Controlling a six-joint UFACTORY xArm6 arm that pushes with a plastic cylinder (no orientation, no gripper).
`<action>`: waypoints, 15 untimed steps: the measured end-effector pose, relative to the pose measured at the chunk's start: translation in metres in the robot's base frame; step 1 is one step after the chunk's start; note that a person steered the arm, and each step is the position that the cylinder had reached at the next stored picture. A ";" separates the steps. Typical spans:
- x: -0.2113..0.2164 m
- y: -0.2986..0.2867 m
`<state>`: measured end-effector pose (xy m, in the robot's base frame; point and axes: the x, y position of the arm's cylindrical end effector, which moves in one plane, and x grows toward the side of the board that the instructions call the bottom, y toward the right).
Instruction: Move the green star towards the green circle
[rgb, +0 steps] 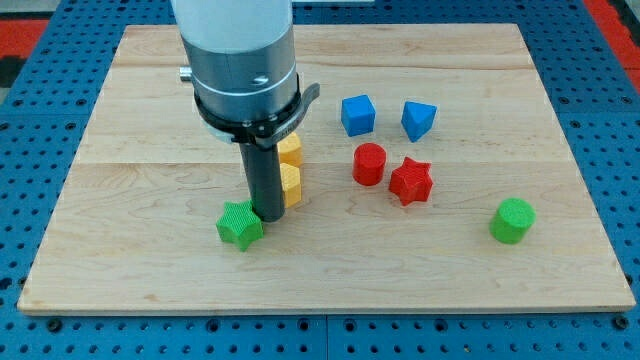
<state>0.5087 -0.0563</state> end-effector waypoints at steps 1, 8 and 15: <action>-0.023 0.002; 0.040 -0.010; 0.048 0.176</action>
<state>0.5569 0.1196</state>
